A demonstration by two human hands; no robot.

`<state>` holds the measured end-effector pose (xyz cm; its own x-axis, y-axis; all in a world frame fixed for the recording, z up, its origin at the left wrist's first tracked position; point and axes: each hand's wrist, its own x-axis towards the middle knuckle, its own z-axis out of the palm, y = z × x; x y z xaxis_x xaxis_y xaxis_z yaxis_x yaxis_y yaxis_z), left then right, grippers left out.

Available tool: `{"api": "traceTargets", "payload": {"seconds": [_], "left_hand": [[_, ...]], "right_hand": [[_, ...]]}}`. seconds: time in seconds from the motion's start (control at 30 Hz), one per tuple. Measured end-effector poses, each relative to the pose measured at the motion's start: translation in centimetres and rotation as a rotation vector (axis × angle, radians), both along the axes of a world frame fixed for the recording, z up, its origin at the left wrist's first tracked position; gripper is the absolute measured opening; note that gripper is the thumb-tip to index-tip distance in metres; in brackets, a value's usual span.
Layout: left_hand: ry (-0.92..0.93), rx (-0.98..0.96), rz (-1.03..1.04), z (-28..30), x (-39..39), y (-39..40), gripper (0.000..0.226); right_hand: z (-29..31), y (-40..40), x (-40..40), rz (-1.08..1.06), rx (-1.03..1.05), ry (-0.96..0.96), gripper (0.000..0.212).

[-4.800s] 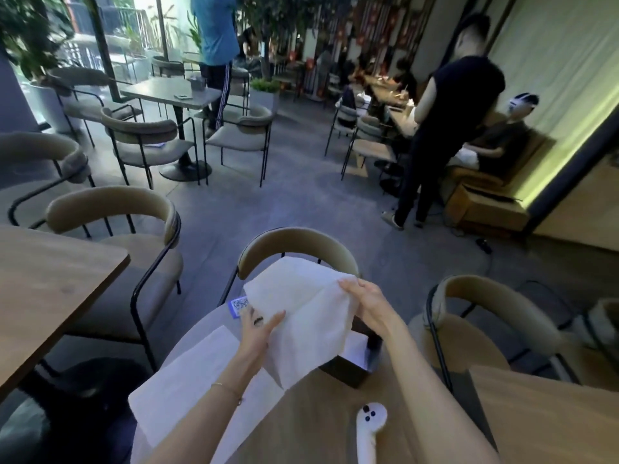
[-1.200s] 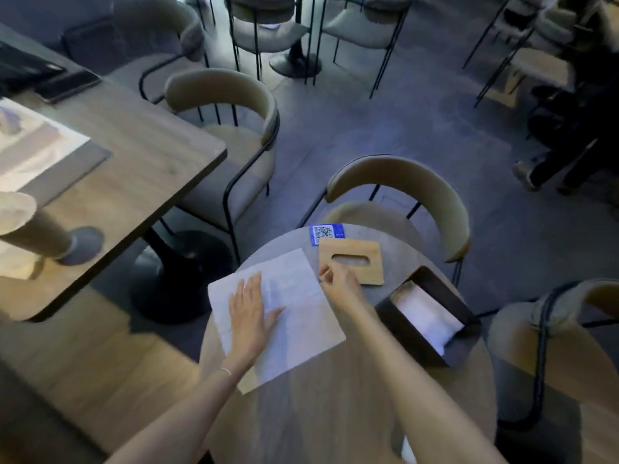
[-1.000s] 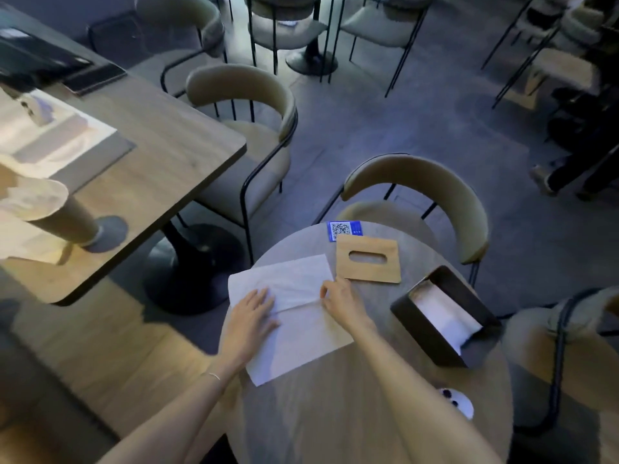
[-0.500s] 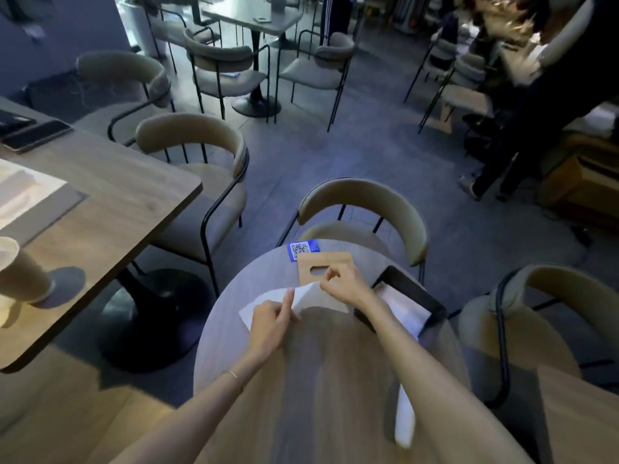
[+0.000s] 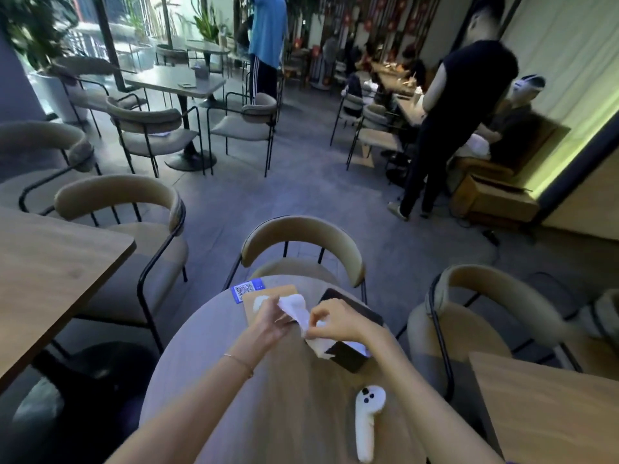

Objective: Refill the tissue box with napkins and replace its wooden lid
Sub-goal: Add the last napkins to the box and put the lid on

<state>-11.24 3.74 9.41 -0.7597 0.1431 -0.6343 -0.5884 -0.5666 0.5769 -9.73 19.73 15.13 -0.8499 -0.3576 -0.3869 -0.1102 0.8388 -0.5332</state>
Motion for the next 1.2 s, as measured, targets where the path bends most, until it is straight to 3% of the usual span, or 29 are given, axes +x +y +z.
{"api": "traceTargets", "payload": {"seconds": [0.07,0.17,0.23,0.33,0.43,0.5,0.53,0.6,0.77,0.83,0.93,1.0,1.1,1.2], "left_hand": [[0.066,-0.047,-0.076,0.1,-1.1,-0.4,0.016],[0.141,-0.136,-0.234,0.5,-2.2,-1.1,0.054],[0.194,-0.173,-0.297,1.6,-2.6,-1.1,0.060],[0.315,-0.266,-0.379,3.6,-3.0,-0.7,0.058],[0.427,-0.242,-0.474,4.3,-3.6,-0.7,0.085],[0.469,-0.290,-0.581,4.8,-3.4,-0.4,0.080],[0.521,-0.408,-0.596,4.7,-3.5,-0.4,0.079],[0.600,-0.548,-0.541,4.4,-3.8,-0.4,0.070],[0.672,-0.520,-0.487,4.1,-4.3,-0.3,0.067],[0.687,-0.517,-0.445,4.1,-4.2,0.3,0.066],[0.735,-0.524,-0.432,4.2,-4.1,0.9,0.068],[0.788,-0.616,-0.459,4.3,-4.1,0.9,0.066],[0.905,-0.874,-0.496,4.6,-3.9,1.3,0.046],[0.924,-0.955,-0.530,4.6,-3.9,1.7,0.042]], "right_hand": [[0.0,0.6,0.0,-0.114,-0.136,-0.005,0.025],[0.0,1.8,-1.2,-0.330,-0.269,0.168,0.023],[0.4,2.4,-1.8,-0.380,-0.303,0.233,0.041],[1.0,2.4,-2.4,-0.322,-0.208,0.307,0.066],[1.0,1.8,-2.9,-0.296,-0.059,0.370,0.063],[1.1,1.9,-3.1,-0.327,-0.054,0.388,0.052],[1.2,2.1,-3.2,-0.344,-0.063,0.393,0.047],[1.2,2.8,-3.2,-0.361,-0.096,0.382,0.045],[1.1,3.4,-2.9,-0.300,-0.238,0.248,0.080],[0.6,3.3,-3.1,-0.284,-0.263,0.188,0.069],[0.2,3.2,-3.0,-0.290,-0.294,0.154,0.018],[0.0,3.4,-2.8,-0.320,-0.337,0.158,0.025],[0.1,3.7,-2.7,-0.305,-0.336,0.122,0.027],[0.4,3.9,-2.5,-0.268,-0.400,0.047,0.026]]}}
